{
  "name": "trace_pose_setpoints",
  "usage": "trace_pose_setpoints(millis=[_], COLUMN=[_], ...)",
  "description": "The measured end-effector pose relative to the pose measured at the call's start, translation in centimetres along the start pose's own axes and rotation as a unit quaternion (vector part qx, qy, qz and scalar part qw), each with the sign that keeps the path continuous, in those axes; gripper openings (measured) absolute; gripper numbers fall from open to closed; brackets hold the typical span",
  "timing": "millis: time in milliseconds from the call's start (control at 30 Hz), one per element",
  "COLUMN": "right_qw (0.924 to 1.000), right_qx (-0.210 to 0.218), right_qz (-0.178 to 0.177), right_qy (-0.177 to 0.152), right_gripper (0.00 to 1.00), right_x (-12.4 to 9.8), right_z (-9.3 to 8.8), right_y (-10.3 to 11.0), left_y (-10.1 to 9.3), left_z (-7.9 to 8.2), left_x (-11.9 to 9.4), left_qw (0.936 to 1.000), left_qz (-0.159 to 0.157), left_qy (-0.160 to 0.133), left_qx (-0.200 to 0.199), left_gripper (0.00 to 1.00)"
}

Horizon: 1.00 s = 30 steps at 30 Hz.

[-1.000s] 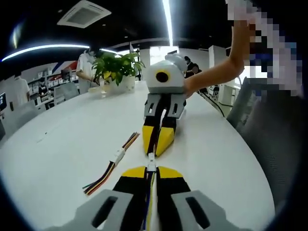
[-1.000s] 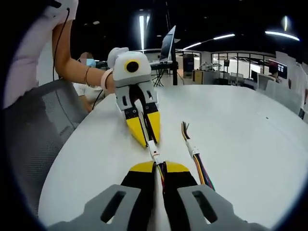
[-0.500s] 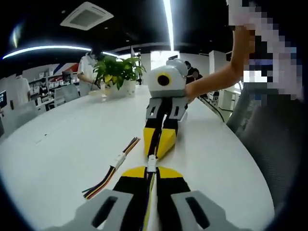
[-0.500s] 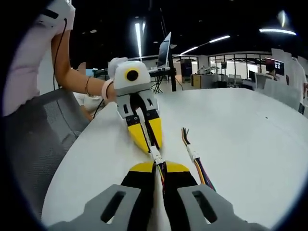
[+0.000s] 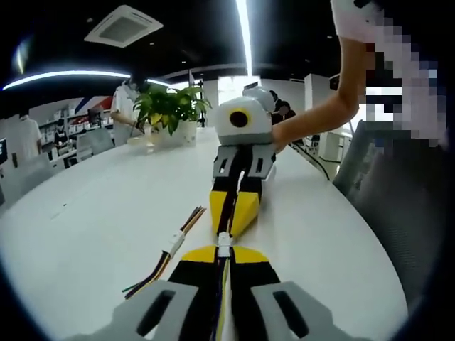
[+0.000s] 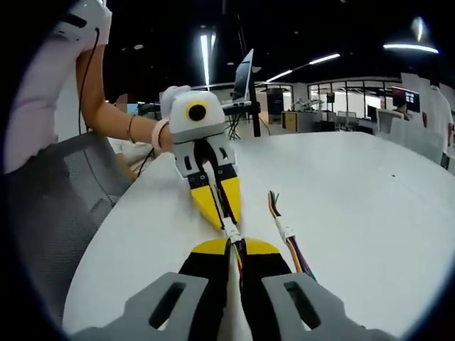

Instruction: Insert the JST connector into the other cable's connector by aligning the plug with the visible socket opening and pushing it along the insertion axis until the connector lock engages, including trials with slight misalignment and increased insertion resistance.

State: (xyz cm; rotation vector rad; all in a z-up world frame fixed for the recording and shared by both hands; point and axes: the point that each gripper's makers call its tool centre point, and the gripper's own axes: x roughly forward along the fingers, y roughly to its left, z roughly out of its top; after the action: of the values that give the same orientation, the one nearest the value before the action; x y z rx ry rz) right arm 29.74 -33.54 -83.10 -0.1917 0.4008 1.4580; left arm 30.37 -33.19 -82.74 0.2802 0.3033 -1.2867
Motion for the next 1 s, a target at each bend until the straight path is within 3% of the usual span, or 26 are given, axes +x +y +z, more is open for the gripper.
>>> trace_pose_setpoints(millis=[700,1000], right_qw=[0.9992,0.9992], right_qx=[0.0,-0.009], right_qz=[-0.039,-0.036], right_qy=[0.0,0.013], right_gripper=[0.03,0.04], right_x=[0.4,0.7], right_z=[-0.4,-1.1], right_y=[-1.8,-0.9], left_y=[1.4,0.6], left_z=[-0.5,-1.8], left_x=[0.3,0.5], left_qw=[0.9998,0.9997], left_qz=[0.013,-0.001], left_qy=[0.0,0.021], left_qx=[-0.016,-0.01], left_gripper=[0.0,0.0])
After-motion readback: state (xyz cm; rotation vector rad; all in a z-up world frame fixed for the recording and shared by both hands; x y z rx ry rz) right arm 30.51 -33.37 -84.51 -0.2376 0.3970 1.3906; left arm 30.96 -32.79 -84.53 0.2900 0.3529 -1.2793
